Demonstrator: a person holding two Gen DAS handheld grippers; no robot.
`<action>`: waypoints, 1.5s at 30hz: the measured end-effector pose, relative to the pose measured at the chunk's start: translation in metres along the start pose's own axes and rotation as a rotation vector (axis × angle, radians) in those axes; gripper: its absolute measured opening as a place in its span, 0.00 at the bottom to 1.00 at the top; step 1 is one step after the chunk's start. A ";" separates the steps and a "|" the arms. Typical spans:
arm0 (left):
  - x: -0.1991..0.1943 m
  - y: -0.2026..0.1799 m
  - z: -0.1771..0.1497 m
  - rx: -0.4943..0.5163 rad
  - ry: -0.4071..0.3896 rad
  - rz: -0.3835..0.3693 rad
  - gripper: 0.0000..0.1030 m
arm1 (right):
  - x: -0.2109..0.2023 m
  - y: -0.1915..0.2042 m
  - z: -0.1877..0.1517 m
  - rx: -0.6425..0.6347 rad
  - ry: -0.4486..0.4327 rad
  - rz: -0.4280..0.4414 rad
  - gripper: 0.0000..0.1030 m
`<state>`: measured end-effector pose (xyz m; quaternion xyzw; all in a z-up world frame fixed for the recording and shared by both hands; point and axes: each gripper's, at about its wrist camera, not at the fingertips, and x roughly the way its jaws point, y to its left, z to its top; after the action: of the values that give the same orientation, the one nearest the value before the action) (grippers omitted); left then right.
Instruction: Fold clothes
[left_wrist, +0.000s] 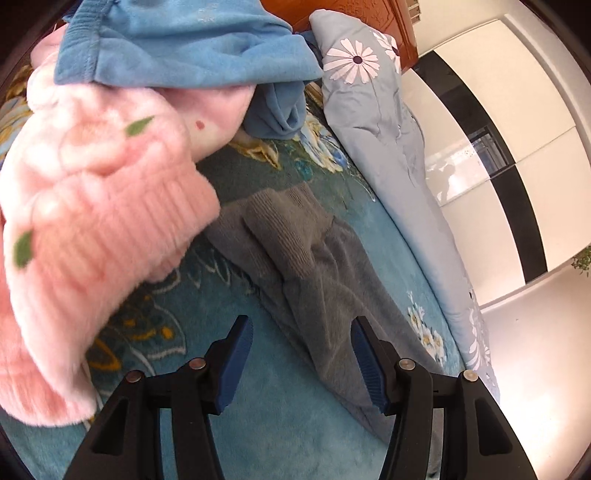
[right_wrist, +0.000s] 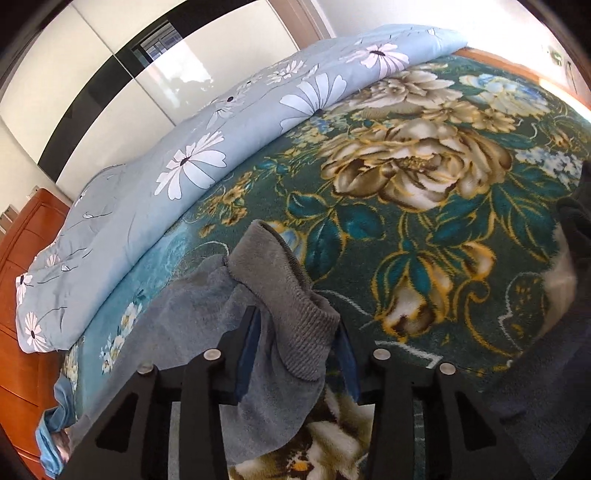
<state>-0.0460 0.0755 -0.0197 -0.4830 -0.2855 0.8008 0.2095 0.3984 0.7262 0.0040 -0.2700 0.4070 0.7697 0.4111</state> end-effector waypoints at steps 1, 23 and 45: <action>0.007 0.001 0.005 -0.011 0.004 0.007 0.59 | -0.009 0.005 -0.004 -0.019 -0.008 0.004 0.47; -0.012 -0.191 -0.047 0.539 -0.187 -0.067 0.23 | -0.069 0.038 -0.109 -0.120 0.144 0.266 0.52; 0.078 -0.290 -0.261 0.781 0.306 -0.312 0.64 | -0.064 -0.006 -0.131 -0.079 0.199 0.298 0.52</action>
<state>0.1701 0.4073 0.0238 -0.4317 0.0029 0.7268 0.5343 0.4472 0.5900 -0.0188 -0.2974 0.4508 0.8069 0.2393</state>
